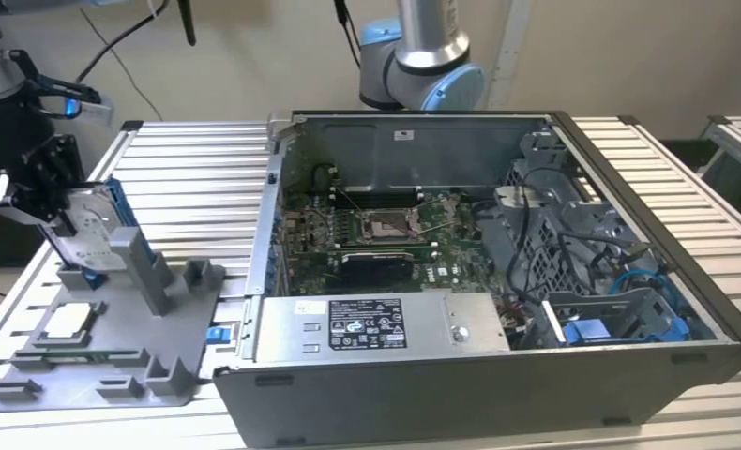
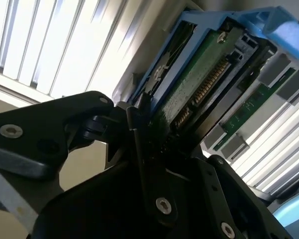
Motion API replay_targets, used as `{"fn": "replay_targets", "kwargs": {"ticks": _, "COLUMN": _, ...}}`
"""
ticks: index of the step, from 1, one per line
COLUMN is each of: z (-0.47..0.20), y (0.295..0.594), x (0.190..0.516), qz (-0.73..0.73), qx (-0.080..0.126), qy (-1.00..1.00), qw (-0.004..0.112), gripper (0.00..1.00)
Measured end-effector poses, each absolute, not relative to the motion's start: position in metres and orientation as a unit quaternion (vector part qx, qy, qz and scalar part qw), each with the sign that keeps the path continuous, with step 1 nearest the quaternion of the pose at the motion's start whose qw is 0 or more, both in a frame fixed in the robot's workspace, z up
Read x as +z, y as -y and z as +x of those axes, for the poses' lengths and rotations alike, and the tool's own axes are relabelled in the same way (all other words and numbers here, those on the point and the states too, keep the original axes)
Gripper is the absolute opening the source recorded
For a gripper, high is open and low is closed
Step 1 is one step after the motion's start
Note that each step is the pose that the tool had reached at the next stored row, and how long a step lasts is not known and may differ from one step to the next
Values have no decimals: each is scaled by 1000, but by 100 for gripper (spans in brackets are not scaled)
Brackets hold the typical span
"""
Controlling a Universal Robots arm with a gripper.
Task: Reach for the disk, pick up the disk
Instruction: 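Pick up the disk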
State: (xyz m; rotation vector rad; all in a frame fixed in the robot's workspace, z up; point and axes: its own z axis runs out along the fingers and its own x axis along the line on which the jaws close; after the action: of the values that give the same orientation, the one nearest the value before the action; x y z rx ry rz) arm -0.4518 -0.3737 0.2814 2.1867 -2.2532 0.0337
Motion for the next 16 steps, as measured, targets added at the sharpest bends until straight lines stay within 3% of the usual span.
{"fn": "replay_targets", "kwargs": {"ticks": 16, "z": -452, "y": 374, "x": 326, "qz": 698, "qx": 10, "qy": 716, "qw": 0, "gripper": 0}}
